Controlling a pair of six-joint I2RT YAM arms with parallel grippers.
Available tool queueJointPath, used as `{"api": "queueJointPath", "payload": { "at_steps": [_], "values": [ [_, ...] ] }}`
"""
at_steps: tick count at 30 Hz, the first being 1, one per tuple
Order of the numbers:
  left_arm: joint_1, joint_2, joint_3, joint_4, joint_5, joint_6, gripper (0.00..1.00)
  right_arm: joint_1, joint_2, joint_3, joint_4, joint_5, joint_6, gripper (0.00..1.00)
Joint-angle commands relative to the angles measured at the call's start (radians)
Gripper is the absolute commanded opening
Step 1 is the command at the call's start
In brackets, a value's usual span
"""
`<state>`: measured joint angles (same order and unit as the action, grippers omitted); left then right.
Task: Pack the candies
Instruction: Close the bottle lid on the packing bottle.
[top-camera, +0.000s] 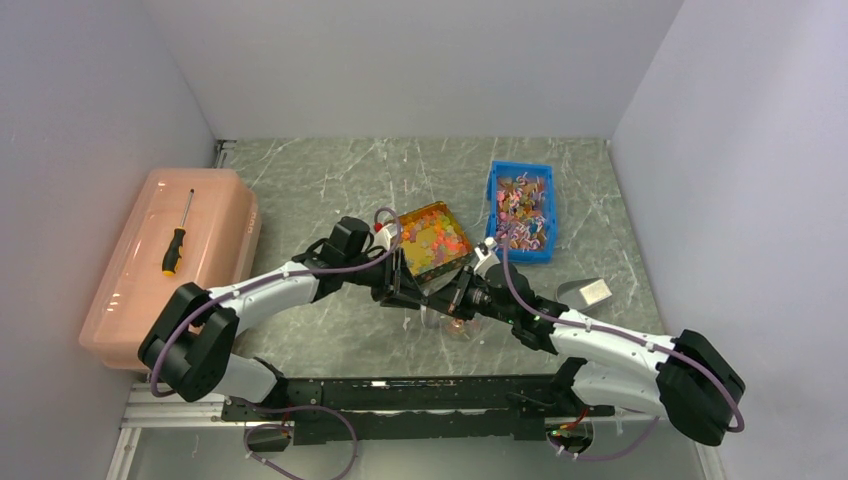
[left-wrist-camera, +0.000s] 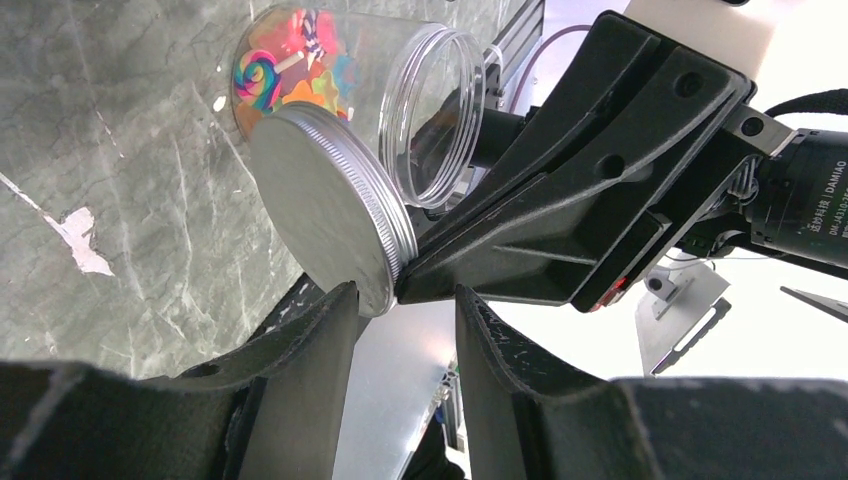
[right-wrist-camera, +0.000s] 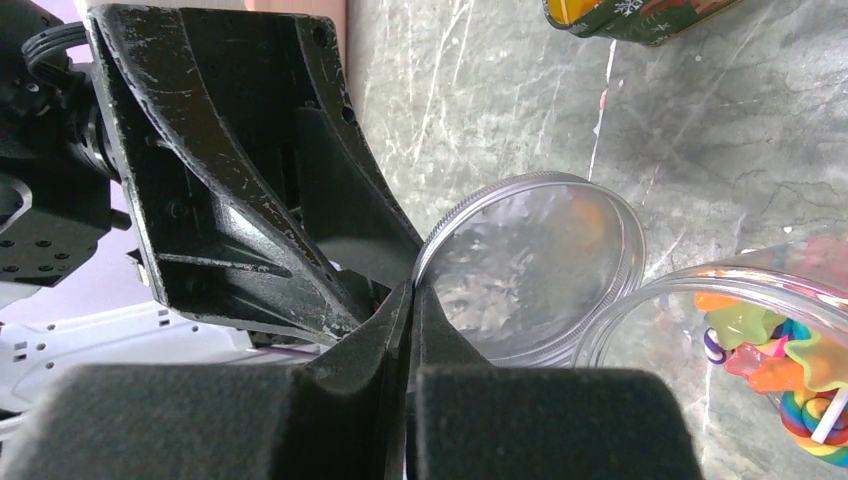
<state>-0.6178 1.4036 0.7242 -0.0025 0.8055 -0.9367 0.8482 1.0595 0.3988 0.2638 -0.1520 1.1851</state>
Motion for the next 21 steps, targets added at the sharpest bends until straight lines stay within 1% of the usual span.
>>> {"api": "queueJointPath", "payload": {
  "at_steps": [1, 5, 9, 13, 16, 21],
  "values": [
    [-0.003, -0.029, 0.054, -0.057, -0.022, 0.048, 0.46, 0.005, -0.03, -0.009, 0.06, 0.024, 0.015, 0.01],
    [0.001, -0.05, 0.076, -0.121, -0.046, 0.083, 0.47, 0.005, -0.064, -0.028, 0.074, 0.019, 0.031, 0.0],
    [0.024, -0.086, 0.086, -0.168, -0.056, 0.107, 0.49, 0.005, -0.133, -0.035, 0.042, 0.021, 0.032, 0.0],
    [0.048, -0.136, 0.081, -0.18, -0.053, 0.11, 0.51, 0.005, -0.223, -0.06, 0.015, 0.041, 0.042, 0.0],
    [0.054, -0.167, 0.065, -0.173, -0.045, 0.105, 0.55, 0.003, -0.299, -0.096, 0.052, 0.049, 0.076, 0.0],
    [0.053, -0.182, 0.028, -0.124, -0.013, 0.081, 0.57, 0.001, -0.4, -0.146, 0.093, 0.068, 0.121, 0.0]
  ]
}}
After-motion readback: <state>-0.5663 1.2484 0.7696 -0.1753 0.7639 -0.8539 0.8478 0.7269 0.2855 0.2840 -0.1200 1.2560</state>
